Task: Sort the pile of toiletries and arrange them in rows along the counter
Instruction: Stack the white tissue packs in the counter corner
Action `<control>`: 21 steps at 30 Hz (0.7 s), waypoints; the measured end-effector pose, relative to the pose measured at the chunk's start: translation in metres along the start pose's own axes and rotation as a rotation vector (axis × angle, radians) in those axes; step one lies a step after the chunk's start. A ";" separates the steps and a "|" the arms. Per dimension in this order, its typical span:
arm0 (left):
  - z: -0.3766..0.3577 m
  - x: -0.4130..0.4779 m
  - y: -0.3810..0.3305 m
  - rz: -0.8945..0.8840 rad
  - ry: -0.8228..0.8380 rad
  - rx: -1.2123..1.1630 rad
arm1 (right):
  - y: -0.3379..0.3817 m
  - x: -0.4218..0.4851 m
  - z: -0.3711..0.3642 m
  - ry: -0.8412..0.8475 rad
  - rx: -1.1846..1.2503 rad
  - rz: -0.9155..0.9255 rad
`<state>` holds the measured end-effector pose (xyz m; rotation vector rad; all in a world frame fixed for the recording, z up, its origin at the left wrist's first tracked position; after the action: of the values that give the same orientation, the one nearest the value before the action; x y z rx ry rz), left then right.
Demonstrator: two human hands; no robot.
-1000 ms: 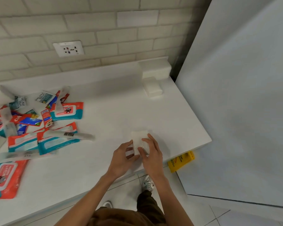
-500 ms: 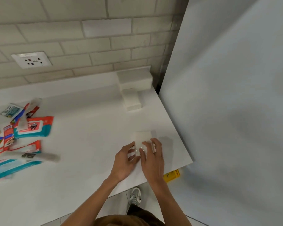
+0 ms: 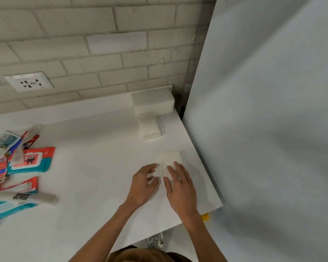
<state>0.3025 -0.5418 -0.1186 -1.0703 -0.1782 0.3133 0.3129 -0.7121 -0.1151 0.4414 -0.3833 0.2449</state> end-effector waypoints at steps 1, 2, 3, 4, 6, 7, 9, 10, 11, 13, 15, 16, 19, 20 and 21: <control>0.003 0.008 -0.001 -0.007 -0.024 0.012 | -0.004 0.006 -0.002 -0.001 -0.004 -0.005; 0.006 0.015 -0.002 -0.010 -0.047 0.023 | -0.007 0.011 -0.005 -0.001 -0.006 -0.013; 0.008 0.023 -0.002 -0.014 -0.069 0.036 | -0.011 0.016 -0.009 -0.003 -0.004 -0.022; 0.011 0.031 -0.004 -0.021 -0.089 0.050 | -0.015 0.023 -0.013 -0.006 -0.001 -0.029; 0.015 0.046 -0.005 -0.036 -0.120 0.077 | -0.021 0.035 -0.021 -0.012 0.003 -0.033; 0.017 0.055 -0.004 -0.040 -0.135 0.089 | -0.022 0.043 -0.026 -0.014 0.006 -0.029; 0.020 0.071 -0.002 -0.038 -0.157 0.115 | -0.026 0.058 -0.034 -0.015 0.009 -0.024; 0.022 0.079 -0.001 -0.034 -0.166 0.129 | -0.026 0.066 -0.039 -0.011 0.012 -0.023; 0.023 0.086 -0.001 -0.033 -0.170 0.143 | -0.027 0.074 -0.043 -0.006 0.015 -0.024; 0.024 0.098 -0.003 -0.056 -0.166 0.168 | -0.028 0.089 -0.050 0.004 0.025 -0.027; 0.023 0.109 -0.006 -0.080 -0.156 0.181 | -0.030 0.104 -0.058 0.012 0.041 -0.030; 0.022 0.113 -0.006 -0.080 -0.149 0.186 | -0.030 0.110 -0.061 0.016 0.048 -0.032; 0.019 0.126 -0.003 -0.060 -0.134 0.200 | -0.032 0.127 -0.072 0.020 0.069 -0.028; 0.018 0.130 -0.002 -0.050 -0.130 0.200 | -0.033 0.134 -0.075 0.016 0.077 -0.025; 0.017 0.133 -0.001 -0.041 -0.126 0.200 | -0.034 0.139 -0.078 0.015 0.086 -0.024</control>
<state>0.4229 -0.4833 -0.1110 -0.8484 -0.2757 0.3541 0.4726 -0.6853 -0.1354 0.5279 -0.3537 0.2418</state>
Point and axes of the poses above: each hand's wrist, its own x-axis towards the middle knuckle, its own z-axis out of the back of the hand, y = z × x, the point moved 8 cm from there along x, towards the middle knuckle, and after that the axes turned 12 degrees about -y, right-handed, at the moved point
